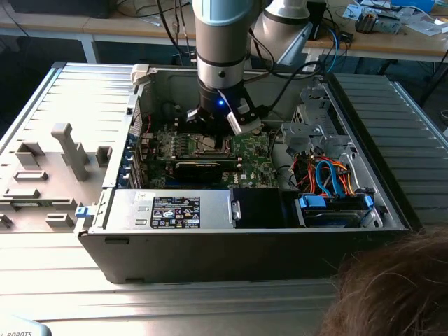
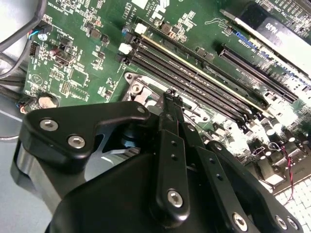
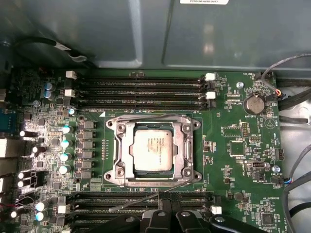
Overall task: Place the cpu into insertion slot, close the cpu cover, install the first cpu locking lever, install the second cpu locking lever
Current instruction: 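Install the second cpu locking lever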
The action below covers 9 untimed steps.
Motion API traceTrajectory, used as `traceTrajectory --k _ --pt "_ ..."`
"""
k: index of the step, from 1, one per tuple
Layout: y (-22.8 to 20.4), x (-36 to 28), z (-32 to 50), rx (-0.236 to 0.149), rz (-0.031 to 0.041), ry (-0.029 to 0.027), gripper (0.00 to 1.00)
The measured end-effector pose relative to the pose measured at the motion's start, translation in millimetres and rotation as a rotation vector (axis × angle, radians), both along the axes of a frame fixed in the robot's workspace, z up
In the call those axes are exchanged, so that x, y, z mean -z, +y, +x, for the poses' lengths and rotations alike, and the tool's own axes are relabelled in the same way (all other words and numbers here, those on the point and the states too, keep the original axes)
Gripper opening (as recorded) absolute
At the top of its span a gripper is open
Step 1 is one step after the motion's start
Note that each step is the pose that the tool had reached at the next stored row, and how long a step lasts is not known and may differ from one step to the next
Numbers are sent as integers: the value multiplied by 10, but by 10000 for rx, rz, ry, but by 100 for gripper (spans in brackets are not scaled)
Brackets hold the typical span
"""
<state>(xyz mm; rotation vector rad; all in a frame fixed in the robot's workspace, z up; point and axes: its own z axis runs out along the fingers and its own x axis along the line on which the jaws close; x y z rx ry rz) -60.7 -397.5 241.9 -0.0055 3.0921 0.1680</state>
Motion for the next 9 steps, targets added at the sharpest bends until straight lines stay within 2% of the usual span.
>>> traceTrajectory --k 5,9 --pt "-13 14 -1 0 16 -2 11" --pt "-46 36 -2 1 38 -2 11"
